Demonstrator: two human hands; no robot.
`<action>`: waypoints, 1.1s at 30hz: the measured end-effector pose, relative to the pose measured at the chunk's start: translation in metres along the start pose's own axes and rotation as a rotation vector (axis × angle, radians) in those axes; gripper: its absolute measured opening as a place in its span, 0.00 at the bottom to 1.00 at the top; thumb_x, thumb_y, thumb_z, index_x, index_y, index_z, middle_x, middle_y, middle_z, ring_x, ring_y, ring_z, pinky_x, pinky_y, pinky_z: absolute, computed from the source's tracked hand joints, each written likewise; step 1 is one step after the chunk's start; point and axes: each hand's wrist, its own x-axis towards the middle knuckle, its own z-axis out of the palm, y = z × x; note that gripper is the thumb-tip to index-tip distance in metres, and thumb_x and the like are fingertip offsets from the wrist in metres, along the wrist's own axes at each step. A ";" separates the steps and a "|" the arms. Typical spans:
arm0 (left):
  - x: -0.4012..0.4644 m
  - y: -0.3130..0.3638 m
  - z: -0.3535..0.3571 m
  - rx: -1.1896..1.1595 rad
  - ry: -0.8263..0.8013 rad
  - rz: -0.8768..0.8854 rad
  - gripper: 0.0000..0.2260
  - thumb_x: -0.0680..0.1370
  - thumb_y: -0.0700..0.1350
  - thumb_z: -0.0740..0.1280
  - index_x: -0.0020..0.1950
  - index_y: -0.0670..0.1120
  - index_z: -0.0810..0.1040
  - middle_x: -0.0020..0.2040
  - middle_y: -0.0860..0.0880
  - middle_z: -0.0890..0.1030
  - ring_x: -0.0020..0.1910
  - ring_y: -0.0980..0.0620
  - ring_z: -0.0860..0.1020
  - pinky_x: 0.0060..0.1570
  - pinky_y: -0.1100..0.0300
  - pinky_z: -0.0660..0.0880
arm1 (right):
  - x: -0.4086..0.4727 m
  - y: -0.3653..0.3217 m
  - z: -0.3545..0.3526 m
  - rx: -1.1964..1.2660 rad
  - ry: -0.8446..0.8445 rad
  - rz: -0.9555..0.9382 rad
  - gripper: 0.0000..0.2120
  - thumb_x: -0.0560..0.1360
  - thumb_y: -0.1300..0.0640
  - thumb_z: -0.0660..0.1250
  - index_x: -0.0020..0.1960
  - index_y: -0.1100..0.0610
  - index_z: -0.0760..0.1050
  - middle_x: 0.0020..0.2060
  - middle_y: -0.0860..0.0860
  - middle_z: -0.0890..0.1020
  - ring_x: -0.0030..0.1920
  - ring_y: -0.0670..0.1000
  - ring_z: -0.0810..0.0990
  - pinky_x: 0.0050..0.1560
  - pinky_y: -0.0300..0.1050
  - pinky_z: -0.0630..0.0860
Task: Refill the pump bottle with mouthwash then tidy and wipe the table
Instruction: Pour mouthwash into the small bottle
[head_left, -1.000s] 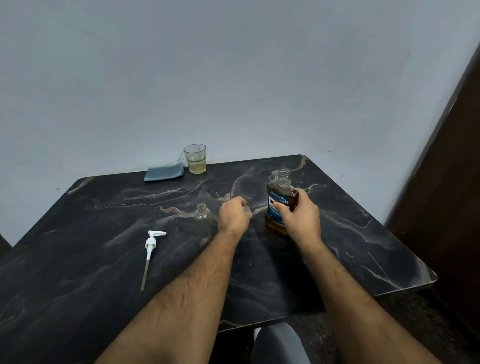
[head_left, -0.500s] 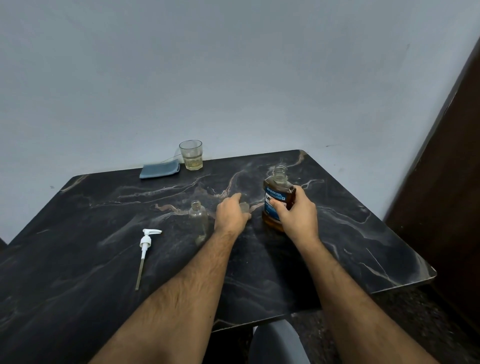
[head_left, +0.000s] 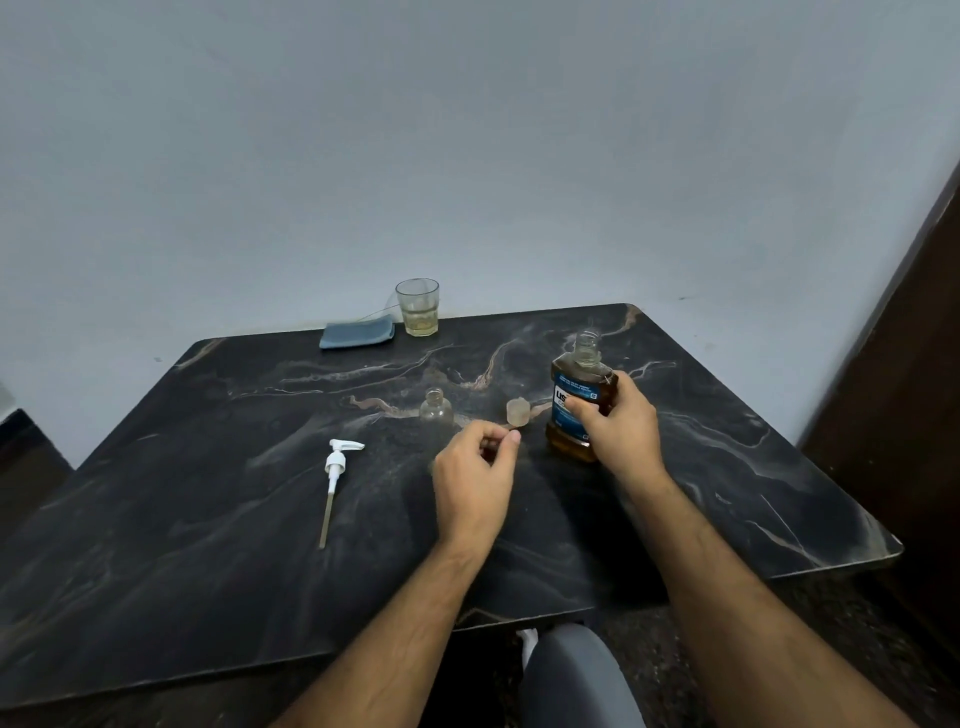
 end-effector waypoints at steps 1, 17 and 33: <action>-0.003 -0.004 -0.006 -0.008 0.036 -0.010 0.06 0.75 0.50 0.73 0.40 0.52 0.78 0.36 0.54 0.80 0.37 0.59 0.78 0.38 0.65 0.75 | -0.003 -0.001 0.001 0.015 -0.009 0.000 0.19 0.74 0.55 0.73 0.62 0.51 0.73 0.58 0.48 0.81 0.57 0.45 0.77 0.61 0.49 0.77; 0.024 -0.044 -0.037 -0.010 0.100 -0.125 0.32 0.69 0.51 0.78 0.70 0.48 0.72 0.65 0.52 0.77 0.65 0.54 0.75 0.66 0.50 0.72 | -0.027 0.002 0.015 0.162 -0.088 -0.079 0.19 0.73 0.55 0.74 0.63 0.52 0.74 0.56 0.46 0.81 0.59 0.46 0.79 0.60 0.48 0.77; 0.023 -0.045 -0.042 -0.112 -0.002 -0.093 0.24 0.72 0.44 0.76 0.67 0.48 0.76 0.58 0.57 0.81 0.55 0.64 0.78 0.50 0.77 0.72 | -0.030 -0.006 0.025 0.149 -0.126 -0.084 0.20 0.72 0.59 0.76 0.57 0.43 0.73 0.51 0.42 0.82 0.55 0.43 0.81 0.61 0.52 0.77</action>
